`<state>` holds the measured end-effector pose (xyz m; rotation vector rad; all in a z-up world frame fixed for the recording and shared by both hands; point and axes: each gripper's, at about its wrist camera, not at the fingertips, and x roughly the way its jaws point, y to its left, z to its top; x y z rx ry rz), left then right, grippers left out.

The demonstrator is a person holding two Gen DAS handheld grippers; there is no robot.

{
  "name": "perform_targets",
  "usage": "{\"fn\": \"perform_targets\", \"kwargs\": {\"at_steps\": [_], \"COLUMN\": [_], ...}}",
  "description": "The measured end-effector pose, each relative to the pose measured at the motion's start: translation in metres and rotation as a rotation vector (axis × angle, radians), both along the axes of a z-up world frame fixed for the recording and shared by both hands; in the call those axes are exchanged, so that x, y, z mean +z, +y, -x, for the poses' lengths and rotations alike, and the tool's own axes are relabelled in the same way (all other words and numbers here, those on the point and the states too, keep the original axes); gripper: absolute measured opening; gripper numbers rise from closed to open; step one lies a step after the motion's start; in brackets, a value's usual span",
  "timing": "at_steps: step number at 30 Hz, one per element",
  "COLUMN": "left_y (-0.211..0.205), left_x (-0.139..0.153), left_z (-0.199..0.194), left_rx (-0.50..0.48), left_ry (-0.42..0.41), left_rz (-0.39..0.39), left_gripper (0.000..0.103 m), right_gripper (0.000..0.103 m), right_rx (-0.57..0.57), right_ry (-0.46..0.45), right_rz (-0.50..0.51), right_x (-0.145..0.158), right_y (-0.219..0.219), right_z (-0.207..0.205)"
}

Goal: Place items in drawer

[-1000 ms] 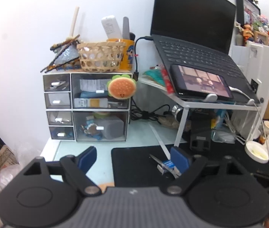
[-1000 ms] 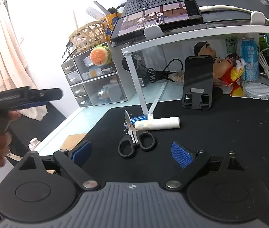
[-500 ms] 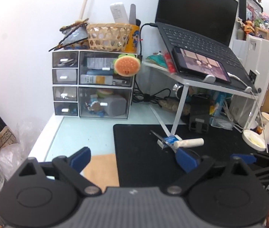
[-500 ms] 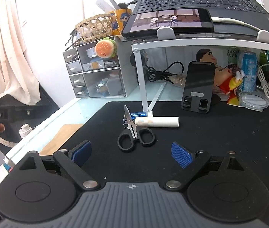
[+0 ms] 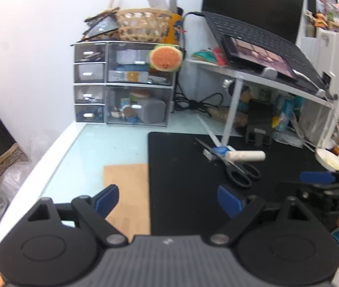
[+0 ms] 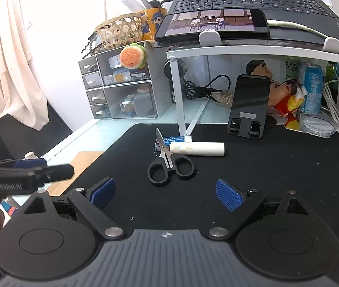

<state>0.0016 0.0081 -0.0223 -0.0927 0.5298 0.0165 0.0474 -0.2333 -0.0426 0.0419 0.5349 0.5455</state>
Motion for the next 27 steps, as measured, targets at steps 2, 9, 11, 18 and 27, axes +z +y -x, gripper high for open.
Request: {"fn": "perform_targets", "kwargs": {"at_steps": [2, 9, 11, 18, 27], "left_y": [0.0000, -0.0037, -0.0045, -0.0019, -0.0006], "left_x": [0.0004, 0.0041, 0.0050, 0.0047, 0.0016], "left_z": [0.0008, 0.0008, 0.0003, -0.0018, -0.0014], "left_rx": [0.007, 0.007, 0.001, 0.009, 0.019], "left_ry": [-0.008, -0.022, -0.023, -0.009, -0.001], "left_rz": [0.000, -0.020, -0.019, -0.008, -0.017], "left_gripper": [0.092, 0.092, 0.092, 0.092, 0.095], "right_gripper": [0.094, 0.094, 0.094, 0.094, 0.094], "right_rx": [-0.002, 0.006, 0.010, 0.017, 0.018], "right_ry": [0.002, 0.008, 0.008, 0.011, 0.009], "right_rz": [0.002, 0.005, 0.006, 0.006, 0.018], "right_x": [-0.0014, -0.0035, -0.0035, -0.0038, -0.0041], "right_y": [0.0000, 0.0024, 0.0038, 0.0058, 0.0073], "right_z": [-0.0009, -0.0025, -0.0019, -0.0013, -0.0010]}}
